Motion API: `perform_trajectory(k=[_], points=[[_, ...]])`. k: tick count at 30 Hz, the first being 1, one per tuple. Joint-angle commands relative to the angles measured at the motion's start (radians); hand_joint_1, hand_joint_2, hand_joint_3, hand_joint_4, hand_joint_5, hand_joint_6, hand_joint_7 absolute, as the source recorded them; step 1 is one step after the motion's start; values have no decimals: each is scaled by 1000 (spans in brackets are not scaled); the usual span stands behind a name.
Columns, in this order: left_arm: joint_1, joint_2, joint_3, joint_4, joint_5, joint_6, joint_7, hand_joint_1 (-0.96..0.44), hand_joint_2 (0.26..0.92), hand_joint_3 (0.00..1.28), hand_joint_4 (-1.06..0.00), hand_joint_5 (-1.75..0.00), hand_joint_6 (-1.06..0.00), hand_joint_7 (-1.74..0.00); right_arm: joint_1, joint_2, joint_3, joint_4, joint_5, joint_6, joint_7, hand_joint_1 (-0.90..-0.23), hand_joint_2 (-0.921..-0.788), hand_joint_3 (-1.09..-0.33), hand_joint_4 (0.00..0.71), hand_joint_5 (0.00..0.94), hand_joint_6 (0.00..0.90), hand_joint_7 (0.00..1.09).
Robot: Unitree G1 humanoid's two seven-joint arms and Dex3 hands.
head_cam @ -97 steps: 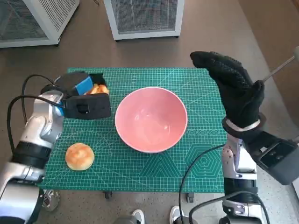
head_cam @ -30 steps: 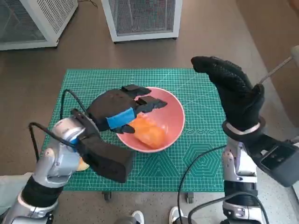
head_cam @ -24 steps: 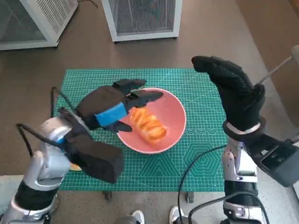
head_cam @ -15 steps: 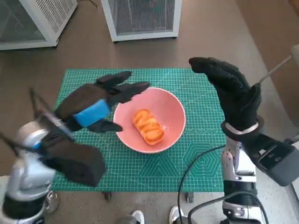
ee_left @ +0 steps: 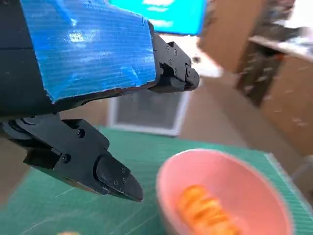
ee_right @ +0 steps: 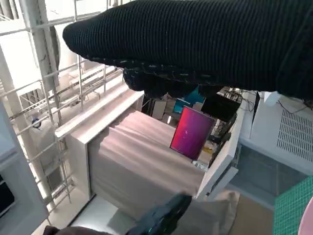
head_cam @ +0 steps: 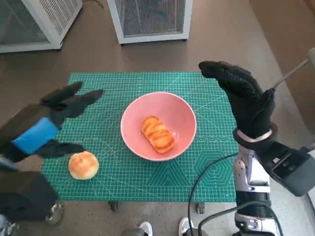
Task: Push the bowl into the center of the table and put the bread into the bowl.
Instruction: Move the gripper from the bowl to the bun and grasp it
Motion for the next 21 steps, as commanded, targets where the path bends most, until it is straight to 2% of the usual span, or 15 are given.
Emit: perform_trajectory(k=[1, 6, 12, 21], points=[[88, 56, 63, -67, -26, 61, -67, -82, 696, 3, -100, -13, -300, -12, 22, 2, 1, 0, 13, 20, 7, -630, -921, -653, 226, 3, 285, 26], [157, 113, 92, -122, -46, 170, -143, -1, 713, 18, -70, -2, -254, -2, 16, 0, 0, 9, 20, 26, 13, -631, -921, -651, 224, 2, 283, 25], [185, 163, 80, -154, -63, 270, -180, 54, 720, 19, -65, 0, -238, 0, 9, 0, 1, 22, 25, 28, 21, -634, -921, -650, 223, 1, 282, 25], [210, 189, 38, -181, -71, 334, -170, 80, 723, 16, -63, 0, -223, 0, -1, -3, -3, 34, 36, 35, 41, -636, -921, -649, 224, 2, 283, 26]])
